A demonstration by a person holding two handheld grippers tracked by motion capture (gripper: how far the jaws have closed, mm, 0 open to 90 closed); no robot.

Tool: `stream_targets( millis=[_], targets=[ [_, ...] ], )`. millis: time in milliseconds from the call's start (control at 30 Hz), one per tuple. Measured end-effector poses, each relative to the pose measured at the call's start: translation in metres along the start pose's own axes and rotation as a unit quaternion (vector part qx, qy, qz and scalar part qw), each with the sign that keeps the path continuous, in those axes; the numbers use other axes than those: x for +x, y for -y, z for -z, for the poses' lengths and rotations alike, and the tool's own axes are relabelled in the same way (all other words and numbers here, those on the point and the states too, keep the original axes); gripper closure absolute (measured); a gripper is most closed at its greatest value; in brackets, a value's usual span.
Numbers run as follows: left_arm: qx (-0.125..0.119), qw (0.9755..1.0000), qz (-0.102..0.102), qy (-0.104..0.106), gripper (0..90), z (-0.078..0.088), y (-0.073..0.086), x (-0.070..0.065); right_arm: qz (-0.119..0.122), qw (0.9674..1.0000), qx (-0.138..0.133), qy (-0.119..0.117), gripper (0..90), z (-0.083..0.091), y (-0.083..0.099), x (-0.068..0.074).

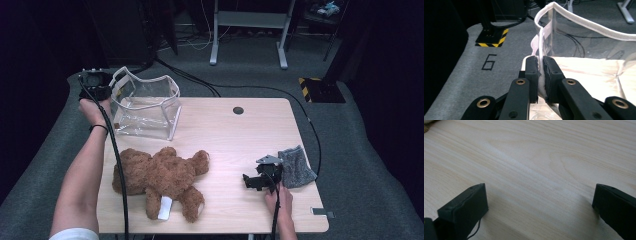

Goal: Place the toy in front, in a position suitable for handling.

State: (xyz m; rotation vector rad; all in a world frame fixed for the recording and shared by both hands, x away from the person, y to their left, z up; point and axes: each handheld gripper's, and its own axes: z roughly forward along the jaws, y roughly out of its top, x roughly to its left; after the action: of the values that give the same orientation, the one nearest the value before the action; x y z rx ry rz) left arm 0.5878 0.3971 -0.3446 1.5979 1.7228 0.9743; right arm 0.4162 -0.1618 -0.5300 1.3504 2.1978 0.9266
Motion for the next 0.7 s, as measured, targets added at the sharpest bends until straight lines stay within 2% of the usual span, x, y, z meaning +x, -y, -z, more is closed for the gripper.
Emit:
stream_targets(
  millis=[233, 300, 367, 400, 433, 467, 600, 700],
  targets=[
    [0.000, 1.0000, 0.003, 0.000, 80.6, 0.004, 0.003, 0.005, 0.002, 1.0000, 0.000, 0.000, 0.0, 0.000, 0.000, 0.000],
    [0.000, 1.0000, 0.007, 0.004, 69.9, 0.005, 0.003, 0.005, 0.001, 1.0000, 0.000, 0.000, 0.0, 0.000, 0.000, 0.000],
    [-0.003, 0.9997, 0.016, 0.018, 53.8, 0.009, 0.004, 0.004, 0.001, 1.0000, 0.000, 0.000, 0.0, 0.000, 0.000, 0.000],
    [-0.013, 0.9994, 0.018, 0.028, 49.9, 0.013, 0.005, 0.003, 0.001, 1.0000, 0.000, 0.000, 0.0, 0.000, 0.000, 0.000],
    [-0.012, 0.9992, 0.012, 0.037, 44.6, 0.016, 0.005, 0.002, 0.001, 1.0000, 0.000, 0.000, 0.0, 0.000, 0.000, 0.000],
    [-0.019, 0.9989, 0.011, 0.042, 42.0, 0.020, 0.005, 0.000, 0.001, 1.0000, 0.000, 0.000, 0.0, 0.000, 0.000, 0.000],
    [-0.034, 0.9962, -0.019, 0.077, 35.3, 0.037, 0.007, -0.012, 0.001, 1.0000, 0.000, 0.000, 0.0, 0.000, 0.000, 0.000],
    [-0.039, 0.9912, -0.042, 0.120, 32.2, 0.049, 0.010, -0.031, 0.001, 1.0000, 0.000, 0.000, 0.0, 0.000, 0.000, 0.000]
  ],
)
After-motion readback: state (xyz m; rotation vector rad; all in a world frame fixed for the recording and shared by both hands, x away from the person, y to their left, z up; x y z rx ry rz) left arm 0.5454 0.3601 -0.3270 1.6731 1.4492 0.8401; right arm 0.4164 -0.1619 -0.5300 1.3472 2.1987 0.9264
